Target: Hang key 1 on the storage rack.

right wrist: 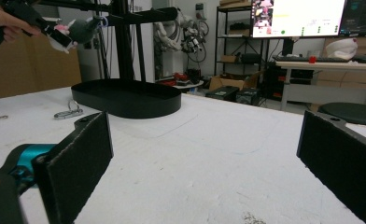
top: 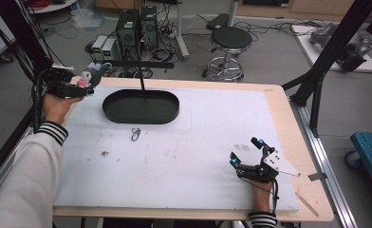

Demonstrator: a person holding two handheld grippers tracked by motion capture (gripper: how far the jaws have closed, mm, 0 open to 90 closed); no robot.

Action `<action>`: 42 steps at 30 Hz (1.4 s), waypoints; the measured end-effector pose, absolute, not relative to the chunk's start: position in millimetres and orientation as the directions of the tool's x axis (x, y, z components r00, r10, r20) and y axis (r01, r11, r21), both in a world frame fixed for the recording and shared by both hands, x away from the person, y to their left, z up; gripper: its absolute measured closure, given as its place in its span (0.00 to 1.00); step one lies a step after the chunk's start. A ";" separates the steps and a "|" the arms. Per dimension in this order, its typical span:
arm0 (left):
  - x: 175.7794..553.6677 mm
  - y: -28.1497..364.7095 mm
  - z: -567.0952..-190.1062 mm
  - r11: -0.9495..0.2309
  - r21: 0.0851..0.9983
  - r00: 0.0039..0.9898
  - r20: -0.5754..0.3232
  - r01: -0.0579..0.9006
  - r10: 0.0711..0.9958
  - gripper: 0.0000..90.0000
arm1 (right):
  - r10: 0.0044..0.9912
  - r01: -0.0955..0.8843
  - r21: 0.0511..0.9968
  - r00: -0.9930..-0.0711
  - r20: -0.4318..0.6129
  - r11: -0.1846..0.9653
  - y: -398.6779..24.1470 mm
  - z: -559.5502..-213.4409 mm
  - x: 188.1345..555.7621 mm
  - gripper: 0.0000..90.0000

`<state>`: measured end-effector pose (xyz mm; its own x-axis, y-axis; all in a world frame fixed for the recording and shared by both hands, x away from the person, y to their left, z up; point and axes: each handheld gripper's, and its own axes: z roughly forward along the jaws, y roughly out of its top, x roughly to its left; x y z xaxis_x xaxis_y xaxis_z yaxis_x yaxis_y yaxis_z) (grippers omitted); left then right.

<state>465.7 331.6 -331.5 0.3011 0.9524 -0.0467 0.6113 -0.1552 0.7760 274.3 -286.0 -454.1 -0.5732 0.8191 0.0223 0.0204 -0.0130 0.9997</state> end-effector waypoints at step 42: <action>388.6 320.5 -311.4 -0.223 0.926 0.608 -0.009 0.305 0.794 0.02 | 0.820 0.019 1.000 -0.573 0.022 -0.013 -285.8 -454.2 274.2 0.03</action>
